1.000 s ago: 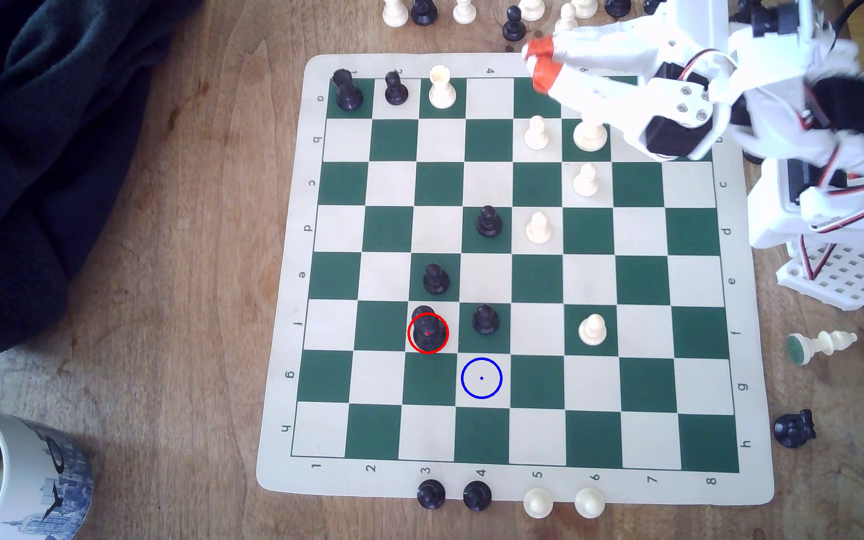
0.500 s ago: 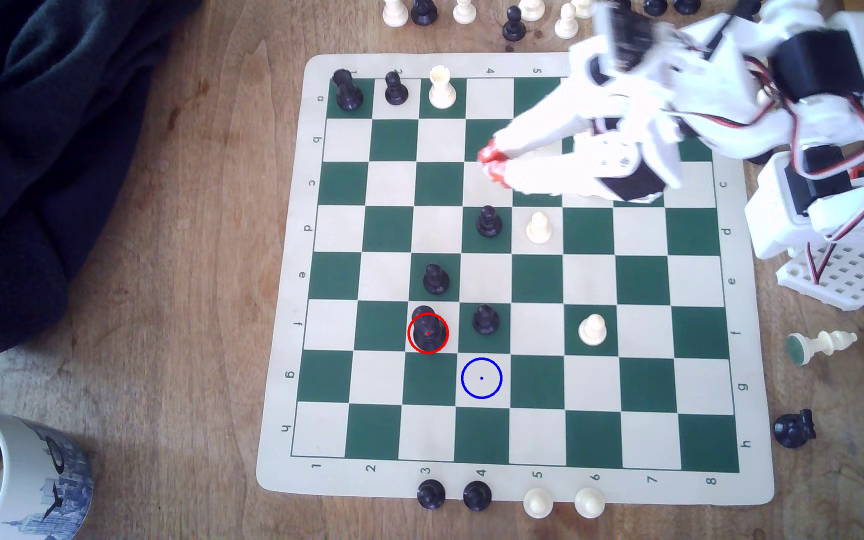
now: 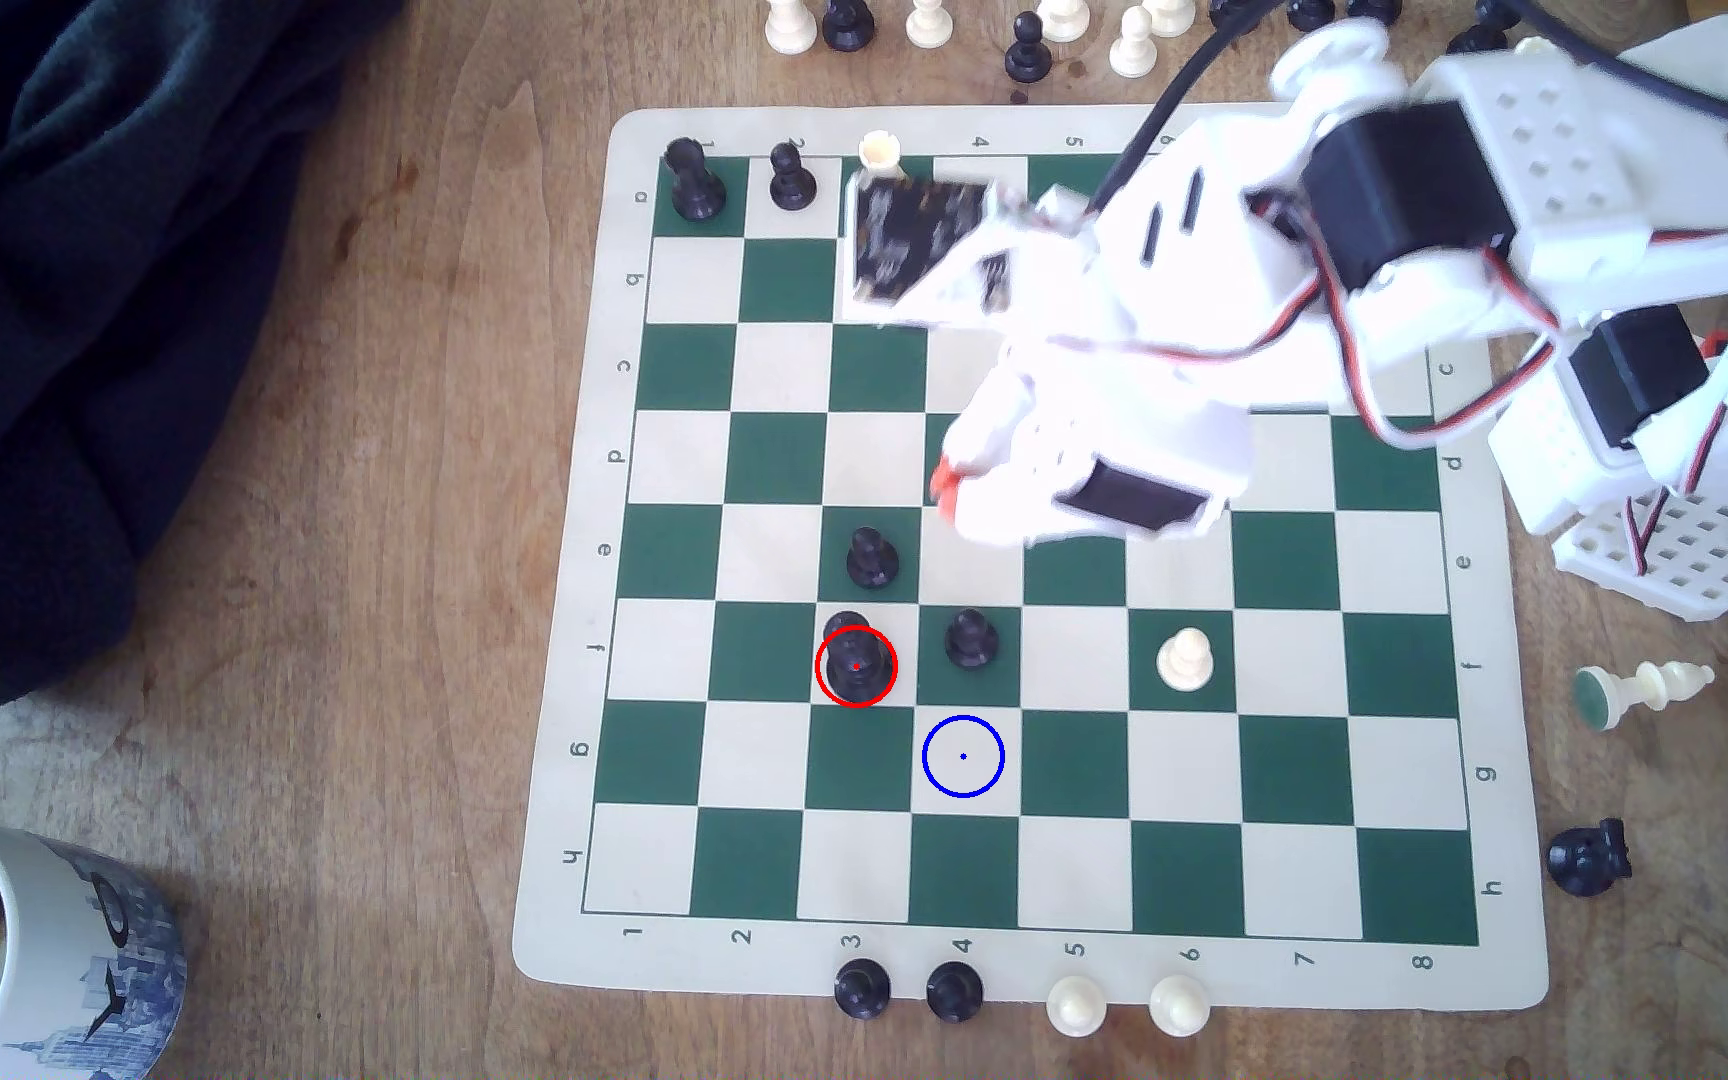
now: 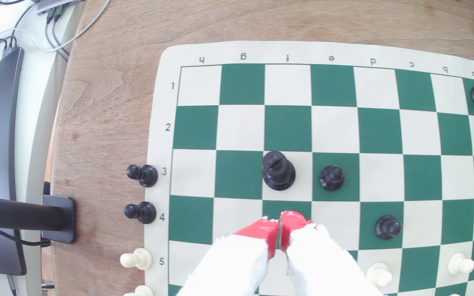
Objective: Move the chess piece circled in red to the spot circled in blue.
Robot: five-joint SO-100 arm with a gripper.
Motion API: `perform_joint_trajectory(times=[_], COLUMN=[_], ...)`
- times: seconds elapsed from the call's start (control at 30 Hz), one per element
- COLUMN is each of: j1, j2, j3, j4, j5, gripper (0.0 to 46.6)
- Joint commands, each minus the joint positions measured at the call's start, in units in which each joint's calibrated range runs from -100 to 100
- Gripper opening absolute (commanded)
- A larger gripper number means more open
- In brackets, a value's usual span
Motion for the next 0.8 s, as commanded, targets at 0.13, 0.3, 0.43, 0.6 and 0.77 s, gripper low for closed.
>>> perform_joint_trajectory(times=[0.13,0.3,0.43,0.6,0.77], j1=[3.1,4.7,4.3,3.9,3.5], j2=[9.4,11.7,13.0,15.6,18.7], j3=[-11.5,-11.5,-11.5,-12.8,-12.8], j4=[0.6,-0.2,-3.8,-4.6,-4.5], j5=[-0.9,-0.9,-2.0,-1.8,-1.6], gripper=[6.0,9.1,13.6,15.8,20.5])
